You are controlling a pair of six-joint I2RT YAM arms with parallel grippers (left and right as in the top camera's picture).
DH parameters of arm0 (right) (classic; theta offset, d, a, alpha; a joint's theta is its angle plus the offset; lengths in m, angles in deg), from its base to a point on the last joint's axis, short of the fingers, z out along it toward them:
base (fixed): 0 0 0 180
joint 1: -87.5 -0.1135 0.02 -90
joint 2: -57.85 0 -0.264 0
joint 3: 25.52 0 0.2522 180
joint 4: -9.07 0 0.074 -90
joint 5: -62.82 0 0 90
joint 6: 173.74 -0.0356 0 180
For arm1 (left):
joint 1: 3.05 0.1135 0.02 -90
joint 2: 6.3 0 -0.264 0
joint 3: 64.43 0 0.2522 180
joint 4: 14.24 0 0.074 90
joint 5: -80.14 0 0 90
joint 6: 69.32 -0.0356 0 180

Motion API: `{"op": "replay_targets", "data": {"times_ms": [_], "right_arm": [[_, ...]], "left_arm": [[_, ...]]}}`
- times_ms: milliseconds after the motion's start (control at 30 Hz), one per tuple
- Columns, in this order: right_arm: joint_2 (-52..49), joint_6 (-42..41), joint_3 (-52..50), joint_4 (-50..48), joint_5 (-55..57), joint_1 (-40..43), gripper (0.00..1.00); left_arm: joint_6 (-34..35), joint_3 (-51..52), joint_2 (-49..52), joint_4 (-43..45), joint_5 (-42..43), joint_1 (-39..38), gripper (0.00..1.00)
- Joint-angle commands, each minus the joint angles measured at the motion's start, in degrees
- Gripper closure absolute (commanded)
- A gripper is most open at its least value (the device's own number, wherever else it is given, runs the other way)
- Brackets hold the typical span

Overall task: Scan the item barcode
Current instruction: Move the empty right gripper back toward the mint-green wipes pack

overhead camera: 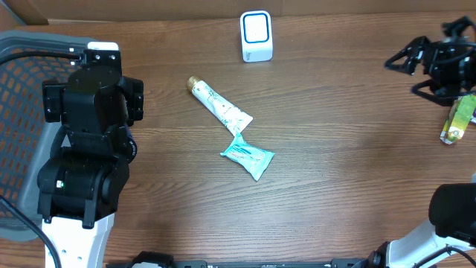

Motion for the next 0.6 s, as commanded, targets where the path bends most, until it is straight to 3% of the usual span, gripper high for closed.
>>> {"op": "replay_targets", "data": {"times_ms": [0, 267, 567], "right_arm": [[0.33, 3.93, -1.11, -0.02, -3.61, -3.65, 0.0], [1.18, -10.78, -8.09, -9.03, 27.21, -18.43, 0.0], [19.12, -15.54, -4.26, -36.68, 25.83, -25.92, 0.0]], "left_arm": [[-0.46, -0.04, 0.2, 0.26, 0.07, -0.02, 0.0], [-0.46, -0.04, 0.2, 0.26, 0.07, -0.02, 0.0], [-0.46, -0.04, 0.2, 0.26, 0.07, -0.02, 0.0]]}}
